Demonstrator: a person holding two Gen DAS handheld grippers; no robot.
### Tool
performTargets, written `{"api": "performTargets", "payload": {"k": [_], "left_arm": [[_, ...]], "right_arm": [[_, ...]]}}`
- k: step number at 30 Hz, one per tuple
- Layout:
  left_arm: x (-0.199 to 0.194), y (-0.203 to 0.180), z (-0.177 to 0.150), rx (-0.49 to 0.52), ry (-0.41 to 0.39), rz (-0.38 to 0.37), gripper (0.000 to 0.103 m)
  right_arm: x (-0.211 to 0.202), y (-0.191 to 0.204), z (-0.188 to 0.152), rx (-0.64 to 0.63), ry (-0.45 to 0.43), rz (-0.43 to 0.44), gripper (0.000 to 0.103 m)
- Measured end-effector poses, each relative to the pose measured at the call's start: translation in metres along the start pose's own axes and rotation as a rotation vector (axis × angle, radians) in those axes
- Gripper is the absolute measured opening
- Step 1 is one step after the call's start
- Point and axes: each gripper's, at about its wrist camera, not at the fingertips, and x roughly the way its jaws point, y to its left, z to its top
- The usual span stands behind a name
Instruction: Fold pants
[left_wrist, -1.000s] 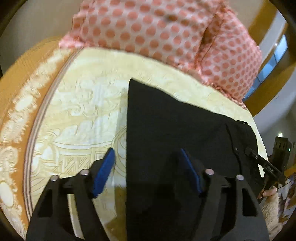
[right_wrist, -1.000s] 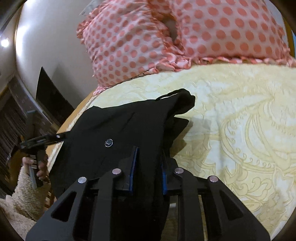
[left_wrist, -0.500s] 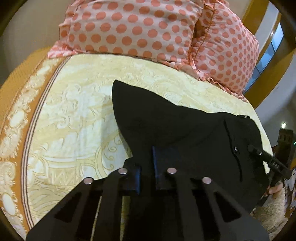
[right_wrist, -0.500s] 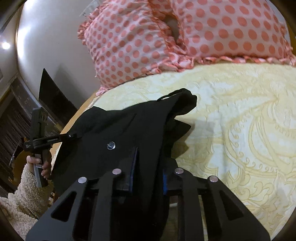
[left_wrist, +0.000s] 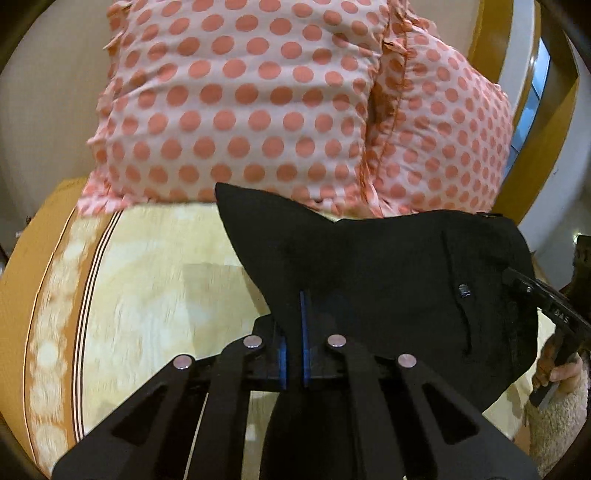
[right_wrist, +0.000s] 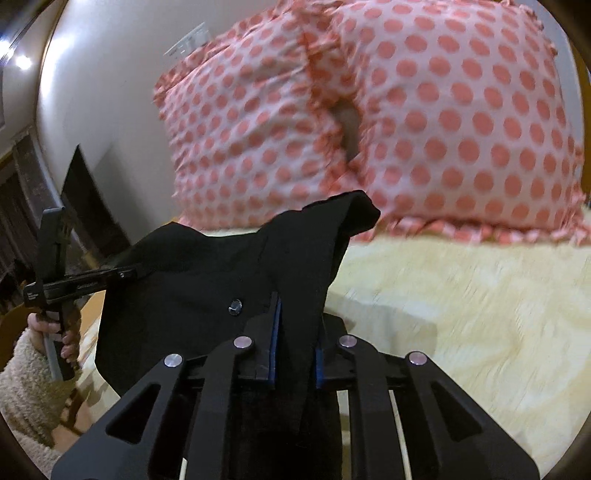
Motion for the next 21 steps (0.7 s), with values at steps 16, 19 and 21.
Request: {"api": "performTargets", "payload": {"k": [16,19,21], "left_arm": [[0.068,0.018,-0.001,-0.023,0.079,0.18,0.038],[0.026,0.001,-0.009,0.018,-0.043,0.189,0.076],[0.002,-0.013,-0.02,0.037,-0.088,0.115,0.084]], "right_arm": [[0.054,-0.036,-0.023,0.164,0.175,-0.252,0.057],[0.013,-0.02,-0.023,0.107,0.033,-0.311,0.058],[0.0,0.0,-0.029,0.04,0.008,-0.256,0.059]]}}
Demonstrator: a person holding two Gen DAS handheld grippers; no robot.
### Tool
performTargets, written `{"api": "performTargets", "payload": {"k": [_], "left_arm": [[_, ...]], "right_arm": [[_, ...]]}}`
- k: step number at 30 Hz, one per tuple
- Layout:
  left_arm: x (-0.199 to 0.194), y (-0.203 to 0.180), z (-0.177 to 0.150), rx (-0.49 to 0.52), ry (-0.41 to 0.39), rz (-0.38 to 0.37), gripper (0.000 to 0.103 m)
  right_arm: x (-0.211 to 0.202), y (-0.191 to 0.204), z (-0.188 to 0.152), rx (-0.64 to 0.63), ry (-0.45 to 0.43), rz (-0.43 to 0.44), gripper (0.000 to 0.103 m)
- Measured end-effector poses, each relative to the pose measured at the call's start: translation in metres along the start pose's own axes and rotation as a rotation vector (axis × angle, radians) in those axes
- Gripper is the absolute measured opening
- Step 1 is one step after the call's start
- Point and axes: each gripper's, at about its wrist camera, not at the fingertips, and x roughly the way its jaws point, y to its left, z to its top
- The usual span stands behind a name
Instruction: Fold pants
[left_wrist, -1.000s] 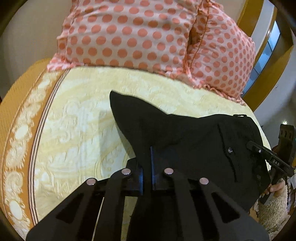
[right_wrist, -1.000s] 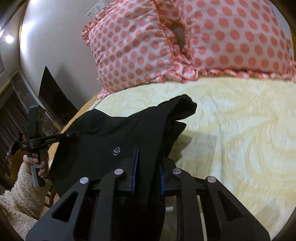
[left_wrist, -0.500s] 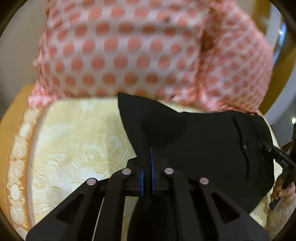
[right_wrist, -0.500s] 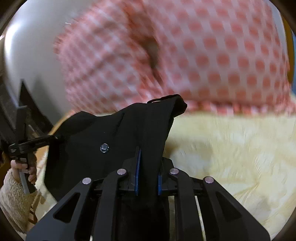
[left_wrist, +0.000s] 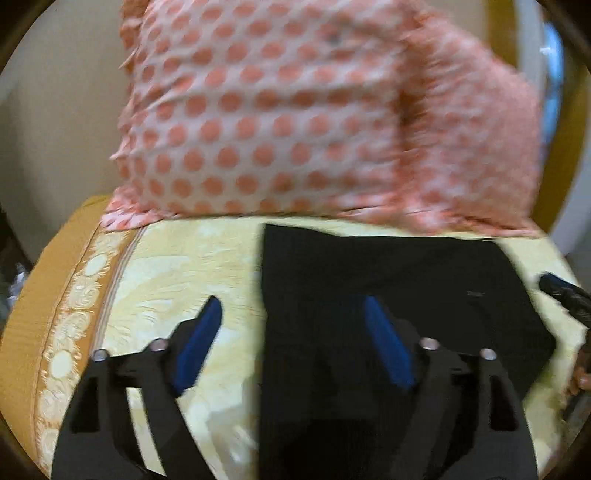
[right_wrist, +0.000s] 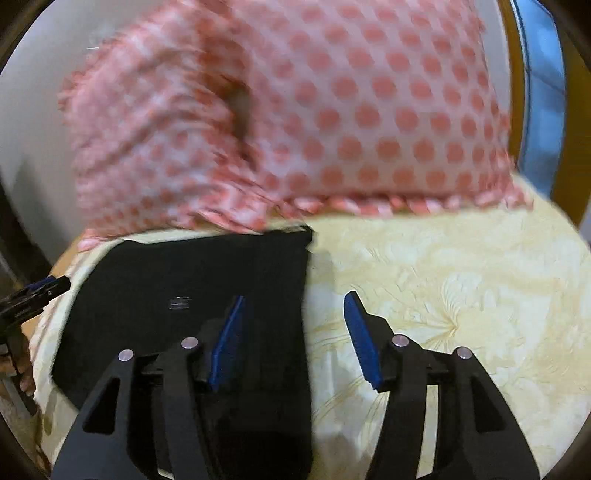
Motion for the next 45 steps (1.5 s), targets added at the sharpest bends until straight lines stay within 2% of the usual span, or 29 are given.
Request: {"api": "performTargets", "payload": {"k": [3,5,8,9,10,11,12,15,16,18,20,23,27,32,36,45], "left_arm": [[-0.02,-0.023,-0.018,0.025,0.013,-0.122,0.09],[-0.015,-0.035,-0.028,0.049,0.052,-0.15,0.09],[0.007,-0.049,-0.042,0.074,0.131,-0.112,0.09],[0.022,-0.048,-0.048,0.061,0.201,-0.08,0.09],[0.03,-0.045,-0.052,0.048,0.235,-0.076,0.091],[0.03,-0.048,-0.053,0.065,0.204,-0.064,0.095],[0.032,-0.051,-0.054,0.093,0.205,-0.034,0.095],[0.022,-0.05,-0.055,0.076,0.196,-0.025,0.095],[0.013,-0.047,-0.056,0.057,0.18,-0.041,0.095],[-0.011,-0.038,-0.061,0.03,0.13,-0.034,0.099],[-0.04,-0.031,-0.073,0.022,0.064,0.023,0.101],[-0.063,-0.025,-0.091,0.024,0.033,0.069,0.101],[-0.084,-0.027,-0.129,0.033,0.036,0.118,0.101],[-0.091,-0.03,-0.161,0.027,0.057,0.121,0.101],[-0.089,-0.034,-0.171,0.043,0.062,0.141,0.101],[-0.088,-0.033,-0.18,0.013,0.056,0.112,0.101]], "right_arm": [[-0.005,0.027,-0.015,-0.099,0.03,0.042,0.062],[-0.002,0.039,-0.023,-0.141,0.063,0.051,0.062],[0.016,0.049,-0.036,-0.184,0.157,0.01,0.066],[0.024,0.05,-0.042,-0.195,0.198,-0.011,0.069],[0.028,0.05,-0.045,-0.196,0.192,-0.014,0.071],[0.029,0.05,-0.045,-0.193,0.191,-0.02,0.072],[0.028,0.049,-0.044,-0.187,0.196,-0.019,0.073],[0.014,0.04,-0.041,-0.107,0.164,-0.044,0.075],[0.003,0.034,-0.041,-0.079,0.125,-0.086,0.087],[-0.019,0.024,-0.046,-0.03,0.052,-0.151,0.095],[-0.033,0.016,-0.054,0.011,0.029,-0.15,0.096],[-0.047,0.013,-0.074,0.058,0.034,-0.126,0.101],[-0.059,0.035,-0.1,0.027,0.026,-0.093,0.102],[-0.066,0.069,-0.127,-0.052,0.006,-0.113,0.102],[-0.062,0.081,-0.139,-0.072,0.029,-0.105,0.102],[-0.059,0.094,-0.152,-0.081,0.053,-0.105,0.102]]}}
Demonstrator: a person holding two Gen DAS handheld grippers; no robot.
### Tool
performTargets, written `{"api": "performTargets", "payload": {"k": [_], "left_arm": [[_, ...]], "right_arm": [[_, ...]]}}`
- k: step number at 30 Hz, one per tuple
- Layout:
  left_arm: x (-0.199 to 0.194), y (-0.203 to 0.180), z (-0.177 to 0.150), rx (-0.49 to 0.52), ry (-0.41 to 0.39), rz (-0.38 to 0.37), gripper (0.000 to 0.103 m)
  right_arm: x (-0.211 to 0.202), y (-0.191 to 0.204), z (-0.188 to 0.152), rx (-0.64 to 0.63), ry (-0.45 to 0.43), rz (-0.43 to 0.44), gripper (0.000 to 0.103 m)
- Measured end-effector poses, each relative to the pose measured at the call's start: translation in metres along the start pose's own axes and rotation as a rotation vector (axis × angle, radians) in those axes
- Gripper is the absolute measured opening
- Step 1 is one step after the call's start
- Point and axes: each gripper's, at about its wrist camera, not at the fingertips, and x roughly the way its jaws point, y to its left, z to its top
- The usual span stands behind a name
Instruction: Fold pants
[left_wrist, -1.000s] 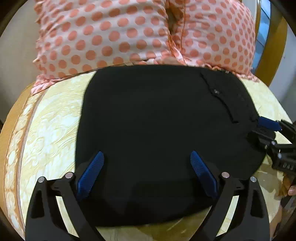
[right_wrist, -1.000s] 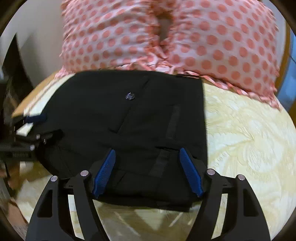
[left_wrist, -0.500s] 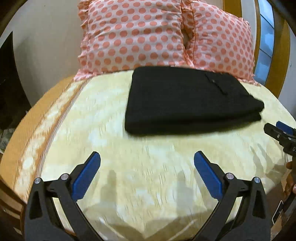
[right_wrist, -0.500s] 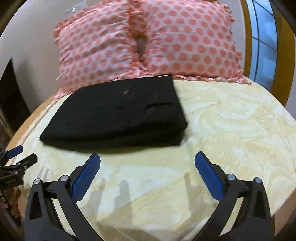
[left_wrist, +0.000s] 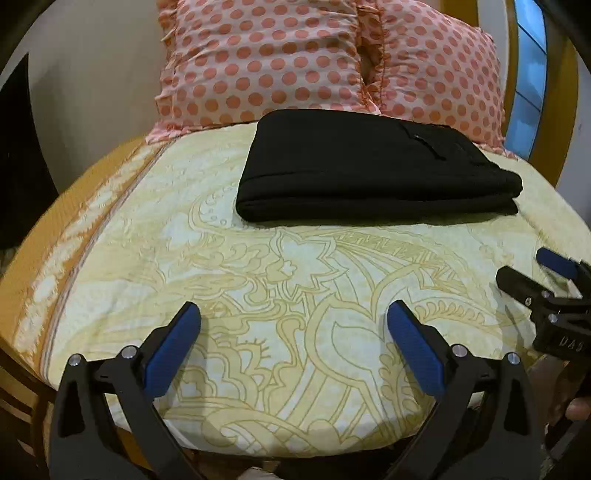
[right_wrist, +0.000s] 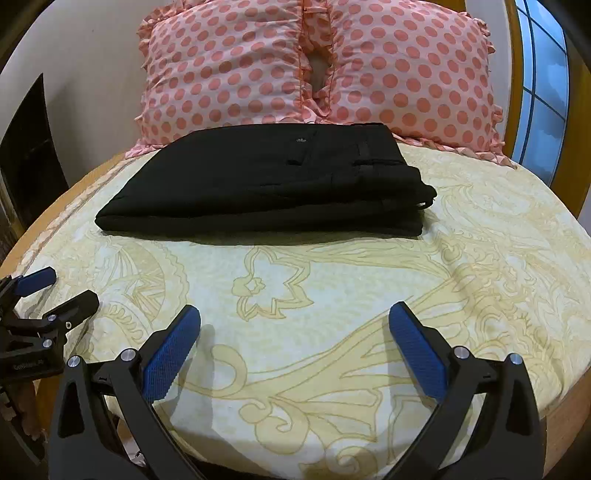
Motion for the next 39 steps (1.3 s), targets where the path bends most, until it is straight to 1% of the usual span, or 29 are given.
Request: {"api": "performTargets", "payload": {"k": [6,10,16,20,25,39], "left_arm": [[-0.002,-0.002,-0.005,-0.003,-0.039,0.015,0.101],[-0.003,-0.003,-0.008,-0.004,-0.063,0.018,0.101],[-0.004,-0.003,-0.008,-0.011,-0.065,0.026,0.101],[-0.004,-0.005,-0.009,-0.02,-0.063,0.04,0.101],[-0.004,-0.004,-0.01,-0.019,-0.073,0.039,0.101],[-0.004,-0.004,-0.01,-0.018,-0.077,0.039,0.101]], "right_arm": [[-0.004,-0.001,-0.005,0.016,-0.013,-0.012,0.102],[-0.005,0.004,-0.01,-0.004,-0.032,-0.048,0.102],[-0.007,0.008,-0.012,0.029,-0.038,-0.09,0.102],[-0.007,0.008,-0.013,0.03,-0.046,-0.091,0.102],[-0.007,0.007,-0.015,0.015,-0.067,-0.076,0.102],[-0.008,0.009,-0.015,0.015,-0.069,-0.076,0.102]]}}
